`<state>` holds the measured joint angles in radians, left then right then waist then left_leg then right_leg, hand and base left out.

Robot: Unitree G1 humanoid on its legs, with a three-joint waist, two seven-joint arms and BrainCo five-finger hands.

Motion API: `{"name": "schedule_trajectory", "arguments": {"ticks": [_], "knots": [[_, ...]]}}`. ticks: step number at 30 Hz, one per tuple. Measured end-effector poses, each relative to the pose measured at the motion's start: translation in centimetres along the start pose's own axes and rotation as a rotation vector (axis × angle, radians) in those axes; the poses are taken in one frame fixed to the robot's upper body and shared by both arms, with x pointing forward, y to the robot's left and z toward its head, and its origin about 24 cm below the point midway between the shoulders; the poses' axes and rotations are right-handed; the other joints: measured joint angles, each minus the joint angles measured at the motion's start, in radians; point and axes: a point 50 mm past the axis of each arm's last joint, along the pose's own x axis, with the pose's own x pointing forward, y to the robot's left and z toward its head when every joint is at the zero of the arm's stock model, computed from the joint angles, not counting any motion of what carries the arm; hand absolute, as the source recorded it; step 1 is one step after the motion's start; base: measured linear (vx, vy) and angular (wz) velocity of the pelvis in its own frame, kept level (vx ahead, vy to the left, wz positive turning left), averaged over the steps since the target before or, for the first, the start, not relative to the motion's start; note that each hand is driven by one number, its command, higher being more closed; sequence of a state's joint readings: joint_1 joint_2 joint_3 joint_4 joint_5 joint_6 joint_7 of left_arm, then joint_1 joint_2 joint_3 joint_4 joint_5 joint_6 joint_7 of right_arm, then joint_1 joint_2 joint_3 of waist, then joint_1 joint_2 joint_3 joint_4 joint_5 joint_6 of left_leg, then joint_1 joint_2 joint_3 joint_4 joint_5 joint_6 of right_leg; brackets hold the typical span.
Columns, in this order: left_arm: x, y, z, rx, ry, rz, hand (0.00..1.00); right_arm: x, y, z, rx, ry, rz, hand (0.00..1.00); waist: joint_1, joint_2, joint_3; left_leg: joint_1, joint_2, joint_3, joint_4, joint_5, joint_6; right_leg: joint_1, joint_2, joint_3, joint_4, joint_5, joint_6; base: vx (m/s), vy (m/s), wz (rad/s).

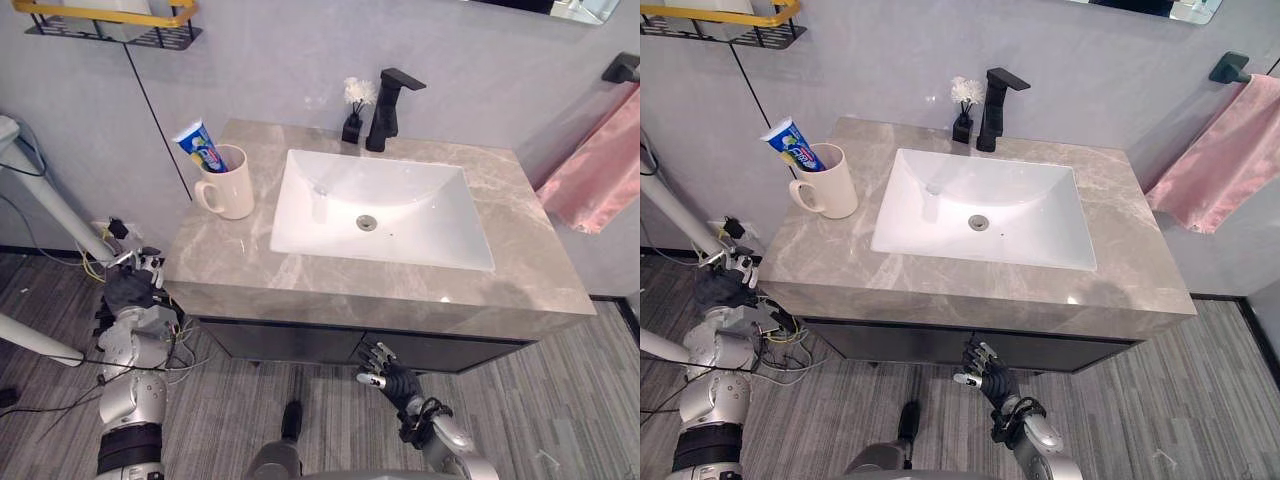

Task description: Organize washtable

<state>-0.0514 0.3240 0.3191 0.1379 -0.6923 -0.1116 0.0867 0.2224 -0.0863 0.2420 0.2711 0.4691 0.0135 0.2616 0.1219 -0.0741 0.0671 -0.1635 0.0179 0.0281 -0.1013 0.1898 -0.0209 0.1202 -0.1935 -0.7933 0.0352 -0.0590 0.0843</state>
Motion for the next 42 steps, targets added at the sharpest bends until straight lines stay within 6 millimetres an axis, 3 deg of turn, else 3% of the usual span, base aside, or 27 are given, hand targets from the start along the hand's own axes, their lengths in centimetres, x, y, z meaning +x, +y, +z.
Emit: {"name": "schedule_trajectory", "arguments": {"ticks": [13, 18, 22, 28, 36, 42], "knots": [[-0.3, -0.7, 0.1, 0.019, -0.006, -0.05, 1.0, 0.6, -0.4, 0.5, -0.014, 0.007, -0.007, 0.0, -0.011, 0.01, 0.002, 0.0, -0.003, -0.001, 0.003, 0.004, 0.004, -0.001, -0.004, 0.0, 0.005, 0.001, 0.001, -0.01, 0.003, 0.0], [-0.4, -1.5, -0.6, 0.033, 0.031, -0.082, 1.0, 0.6, -0.5, 0.4, -0.014, 0.008, -0.01, 0.0, -0.032, 0.032, 0.003, 0.0, -0.003, 0.002, 0.0, 0.003, 0.004, -0.004, -0.015, 0.002, 0.013, 0.0, 0.002, -0.05, 0.02, -0.01], [-0.2, -1.7, -0.5, 0.036, 0.026, -0.088, 1.0, 0.6, -0.5, 0.4, -0.013, 0.009, -0.01, 0.0, -0.051, 0.034, 0.005, 0.0, -0.002, 0.003, 0.0, 0.003, 0.004, -0.006, -0.015, 0.003, 0.012, -0.001, 0.003, -0.01, 0.001, -0.01], [0.2, -3.2, 0.2, 0.034, -0.001, -0.151, 1.0, 0.5, -0.5, 0.3, -0.01, 0.013, -0.012, 0.0, -0.054, 0.037, 0.006, -0.016, -0.002, 0.005, 0.005, 0.003, 0.005, -0.023, -0.014, 0.006, 0.01, -0.002, 0.004, 0.0, 0.0, -0.01], [0.6, -3.5, 0.7, 0.044, -0.015, -0.177, 1.0, 0.5, -0.6, 0.4, -0.013, 0.013, -0.014, 0.0, -0.053, 0.045, 0.014, -0.019, 0.005, 0.024, 0.005, 0.001, 0.007, -0.039, -0.014, 0.027, 0.012, 0.0, 0.009, -0.01, -0.002, -0.07], [2.0, -5.0, 1.8, 0.043, -0.052, -0.217, 1.0, 0.2, -1.1, 0.3, -0.009, 0.025, -0.033, 0.0, -0.054, 0.04, 0.042, -0.028, 0.008, 0.026, 0.005, 0.001, 0.006, -0.049, -0.012, 0.028, 0.013, 0.0, 0.009, -0.03, 0.003, -0.01]]}}
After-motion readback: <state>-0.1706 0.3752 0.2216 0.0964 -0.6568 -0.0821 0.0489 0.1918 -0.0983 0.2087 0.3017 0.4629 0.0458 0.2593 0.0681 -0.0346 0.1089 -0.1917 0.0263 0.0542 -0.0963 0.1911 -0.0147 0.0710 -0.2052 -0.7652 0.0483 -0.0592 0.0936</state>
